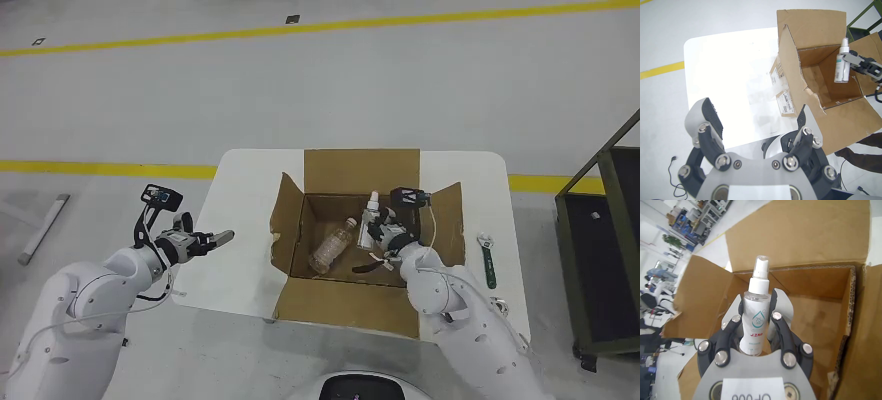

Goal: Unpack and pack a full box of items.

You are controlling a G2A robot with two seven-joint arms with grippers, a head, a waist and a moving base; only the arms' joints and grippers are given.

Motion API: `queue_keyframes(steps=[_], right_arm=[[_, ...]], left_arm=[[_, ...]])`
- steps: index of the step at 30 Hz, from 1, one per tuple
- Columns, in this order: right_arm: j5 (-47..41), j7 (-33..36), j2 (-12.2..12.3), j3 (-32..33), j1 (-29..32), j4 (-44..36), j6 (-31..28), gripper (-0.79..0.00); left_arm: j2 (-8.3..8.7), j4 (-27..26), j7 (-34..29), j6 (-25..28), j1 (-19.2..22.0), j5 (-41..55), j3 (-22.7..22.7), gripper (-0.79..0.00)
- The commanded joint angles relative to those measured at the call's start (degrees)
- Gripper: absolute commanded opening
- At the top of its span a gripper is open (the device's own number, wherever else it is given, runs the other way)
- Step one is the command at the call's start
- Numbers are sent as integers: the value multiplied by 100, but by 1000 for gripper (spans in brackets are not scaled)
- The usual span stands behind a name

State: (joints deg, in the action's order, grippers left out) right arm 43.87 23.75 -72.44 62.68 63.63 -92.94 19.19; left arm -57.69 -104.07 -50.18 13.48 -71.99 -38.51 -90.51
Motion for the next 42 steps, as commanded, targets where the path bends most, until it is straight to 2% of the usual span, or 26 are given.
queue_keyframes(steps=[1,3,16,19,24,32,42], right_arm=[[-107,-145,-74,-189,-166,288,318,-785],[-240,-170,-119,-227,-257,377,478,-785],[-64,-119,-121,-327,-155,422,399,-785],[-155,-25,-199,-515,-194,711,730,-785],[-743,-148,-467,-887,-672,1589,1365,-785],[-1641,-290,-1045,-1626,-1708,3273,1746,-785],[-1994,-196,-1534,-2102,-2511,4644,1500,-785]], left_arm=[[0,0,0,0,0,0,0,0],[0,0,0,0,0,0,0,0],[0,0,0,0,0,0,0,0],[0,0,0,0,0,0,0,0],[0,0,0,0,0,0,0,0],[0,0,0,0,0,0,0,0],[0,0,0,0,0,0,0,0]])
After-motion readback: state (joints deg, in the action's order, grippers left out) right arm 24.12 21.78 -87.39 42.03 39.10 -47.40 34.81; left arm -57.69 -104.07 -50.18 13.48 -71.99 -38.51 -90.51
